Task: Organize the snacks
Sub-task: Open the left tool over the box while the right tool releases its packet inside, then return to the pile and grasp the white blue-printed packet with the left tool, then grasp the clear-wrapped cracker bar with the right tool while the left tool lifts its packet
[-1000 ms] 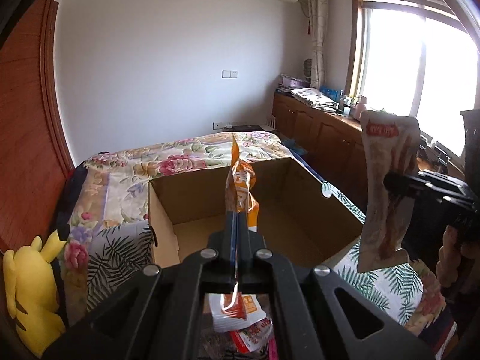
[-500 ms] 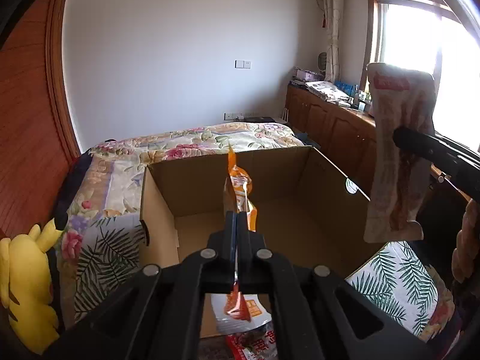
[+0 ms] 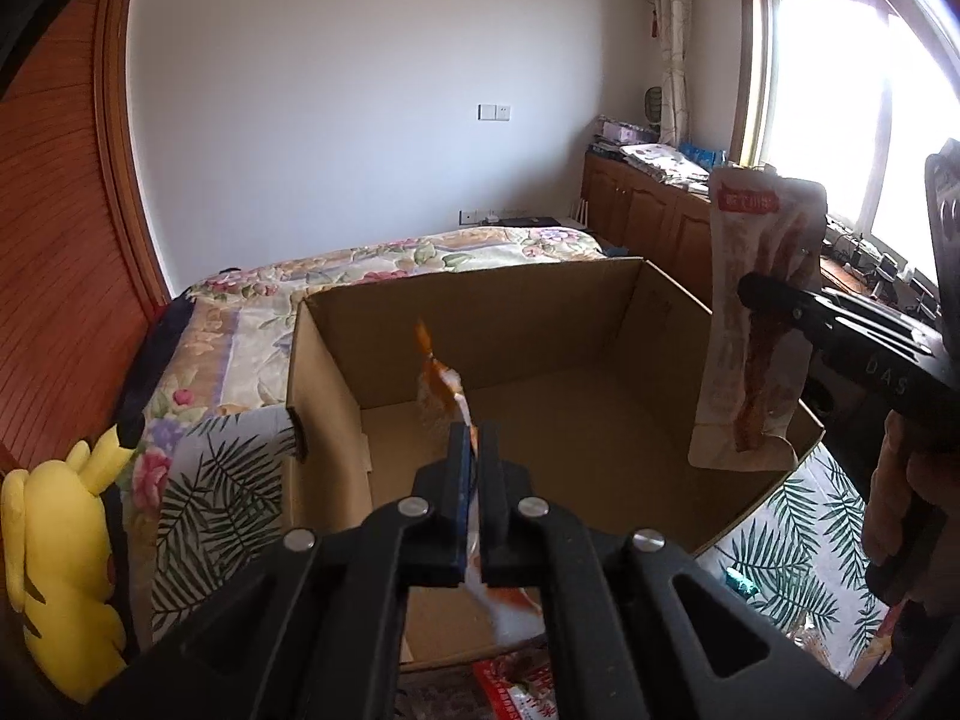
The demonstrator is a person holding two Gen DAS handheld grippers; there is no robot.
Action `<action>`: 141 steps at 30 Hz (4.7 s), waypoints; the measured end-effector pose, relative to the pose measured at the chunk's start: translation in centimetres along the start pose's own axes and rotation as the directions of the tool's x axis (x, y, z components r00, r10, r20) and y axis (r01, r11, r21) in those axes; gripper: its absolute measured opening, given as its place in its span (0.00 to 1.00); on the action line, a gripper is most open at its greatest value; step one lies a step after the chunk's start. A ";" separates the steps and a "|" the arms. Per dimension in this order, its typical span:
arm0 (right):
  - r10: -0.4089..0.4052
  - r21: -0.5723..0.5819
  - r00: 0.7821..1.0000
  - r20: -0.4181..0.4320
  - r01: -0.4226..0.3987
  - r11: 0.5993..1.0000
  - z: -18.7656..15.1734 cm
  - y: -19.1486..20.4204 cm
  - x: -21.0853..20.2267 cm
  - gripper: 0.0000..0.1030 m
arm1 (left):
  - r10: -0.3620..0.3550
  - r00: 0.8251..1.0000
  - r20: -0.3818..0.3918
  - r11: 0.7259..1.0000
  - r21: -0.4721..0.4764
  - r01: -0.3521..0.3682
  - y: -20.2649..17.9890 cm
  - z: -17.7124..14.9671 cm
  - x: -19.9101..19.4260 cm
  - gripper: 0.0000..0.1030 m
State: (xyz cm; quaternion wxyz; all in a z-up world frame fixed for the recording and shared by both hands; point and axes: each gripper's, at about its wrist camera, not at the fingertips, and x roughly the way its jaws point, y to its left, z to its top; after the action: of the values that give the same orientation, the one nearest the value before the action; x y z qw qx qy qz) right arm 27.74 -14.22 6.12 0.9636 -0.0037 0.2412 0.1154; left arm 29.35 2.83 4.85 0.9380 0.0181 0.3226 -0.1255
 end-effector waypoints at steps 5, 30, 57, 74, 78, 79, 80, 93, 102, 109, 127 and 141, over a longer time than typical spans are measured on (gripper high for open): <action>-0.033 -0.004 0.999 -0.040 0.032 0.999 -0.5 0.0 1.3 0.20 | -0.011 1.000 0.007 1.000 0.009 0.011 0.0 -0.2 -0.6 0.01; 0.111 -0.085 0.992 -0.061 -0.116 0.990 -4.9 0.4 -5.9 0.34 | -0.059 0.997 0.052 0.995 0.077 0.055 -0.9 -3.6 -7.7 0.37; 0.116 -0.052 0.961 -0.249 -0.133 0.990 -20.3 -0.4 -11.2 0.54 | -0.062 0.977 -0.206 0.995 0.067 0.077 1.3 -17.9 -5.0 0.44; 0.032 -0.102 0.960 -0.278 -0.062 0.993 -22.8 0.4 -11.7 0.55 | -0.037 0.977 -0.209 0.994 0.093 0.058 1.4 -19.2 -3.7 0.46; 0.033 -0.089 0.961 -0.276 -0.060 0.994 -23.0 0.3 -11.5 0.56 | -0.039 0.972 -0.231 0.994 0.092 0.062 1.2 -19.5 -3.2 0.68; 0.034 -0.085 0.961 -0.275 -0.060 0.995 -23.0 0.2 -11.5 0.56 | -0.021 0.965 -0.261 0.994 0.097 0.048 1.2 -19.8 -2.7 0.71; 0.038 -0.076 0.961 -0.274 -0.061 0.995 -23.0 0.1 -11.5 0.56 | -0.011 0.972 -0.234 0.994 0.103 0.037 1.2 -19.9 -2.9 0.72; 0.038 -0.047 0.954 -0.297 -0.054 0.997 -24.0 -0.2 -10.8 0.57 | 0.031 0.980 -0.196 0.999 0.046 -0.022 1.6 -20.6 -3.4 0.81; 0.023 -0.046 0.954 -0.299 -0.038 0.998 -24.0 0.0 -10.6 0.58 | 0.036 0.974 -0.223 0.999 0.038 -0.029 2.0 -21.0 -3.8 0.84; -0.009 -0.079 0.955 -0.295 -0.015 0.997 -24.2 0.5 -10.5 0.59 | 0.038 0.969 -0.246 0.999 0.036 -0.030 2.0 -20.6 -3.4 0.85; -0.014 -0.078 0.955 -0.295 -0.010 0.997 -24.4 0.5 -10.9 0.60 | -0.039 0.980 -0.197 0.998 -0.060 0.028 2.3 -21.5 -5.7 0.58; 0.010 -0.069 0.957 -0.289 -0.031 0.997 -24.3 0.1 -11.4 0.43 | -0.038 0.998 -0.057 0.987 -0.157 0.029 2.8 -21.0 -9.3 0.57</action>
State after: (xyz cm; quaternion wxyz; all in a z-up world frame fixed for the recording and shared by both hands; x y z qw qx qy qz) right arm 6.67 -18.16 -10.02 0.9160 -0.0530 0.3750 0.1321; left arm 10.32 10.00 -6.25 0.9243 -0.0571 0.3595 -0.1148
